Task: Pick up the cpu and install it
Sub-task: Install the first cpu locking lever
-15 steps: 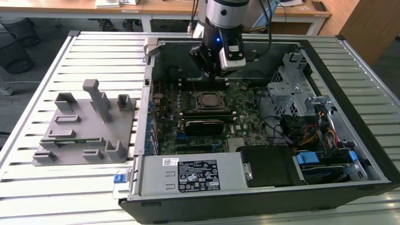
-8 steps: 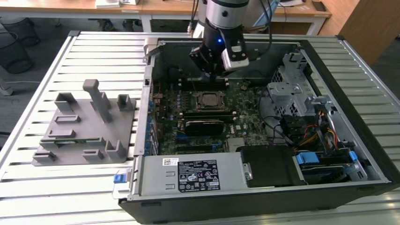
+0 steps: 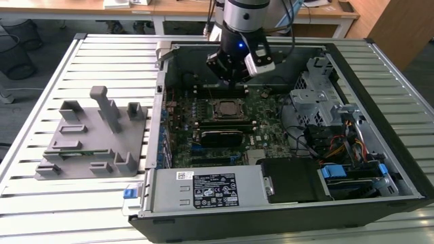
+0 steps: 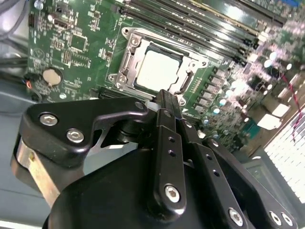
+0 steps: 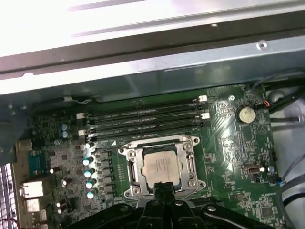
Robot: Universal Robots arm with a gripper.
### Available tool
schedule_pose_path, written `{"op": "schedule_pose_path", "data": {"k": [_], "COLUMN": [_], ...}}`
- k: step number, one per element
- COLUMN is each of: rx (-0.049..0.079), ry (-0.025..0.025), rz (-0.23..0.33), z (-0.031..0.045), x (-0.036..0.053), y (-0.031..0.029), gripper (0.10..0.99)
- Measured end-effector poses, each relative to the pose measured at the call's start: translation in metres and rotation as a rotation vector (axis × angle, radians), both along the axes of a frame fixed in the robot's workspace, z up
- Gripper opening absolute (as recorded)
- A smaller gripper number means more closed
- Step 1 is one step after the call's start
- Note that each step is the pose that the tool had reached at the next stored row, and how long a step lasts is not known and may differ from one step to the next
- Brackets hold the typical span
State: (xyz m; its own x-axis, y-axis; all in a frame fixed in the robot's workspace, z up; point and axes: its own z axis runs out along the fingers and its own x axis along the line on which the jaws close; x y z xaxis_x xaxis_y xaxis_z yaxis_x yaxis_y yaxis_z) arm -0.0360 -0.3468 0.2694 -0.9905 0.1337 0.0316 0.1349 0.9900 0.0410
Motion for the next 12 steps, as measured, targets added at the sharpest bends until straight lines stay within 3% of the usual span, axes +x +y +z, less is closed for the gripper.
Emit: {"op": "schedule_pose_path", "data": {"k": [4, 6, 7, 10, 12], "rx": [0.001, 0.005, 0.006, 0.007, 0.012], "ry": [-0.0012, -0.0045, -0.0088, -0.0326, -0.0376], "rz": [0.069, 0.092, 0.098, 0.106, 0.108], "z": [-0.0012, -0.0014, -0.0014, -0.002, -0.0032], "x": [0.0, 0.0, 0.0, -0.0007, -0.004], "y": [0.0, 0.0, 0.0, 0.0, 0.0], "gripper": [0.106, 0.106, 0.106, 0.106, 0.106]}}
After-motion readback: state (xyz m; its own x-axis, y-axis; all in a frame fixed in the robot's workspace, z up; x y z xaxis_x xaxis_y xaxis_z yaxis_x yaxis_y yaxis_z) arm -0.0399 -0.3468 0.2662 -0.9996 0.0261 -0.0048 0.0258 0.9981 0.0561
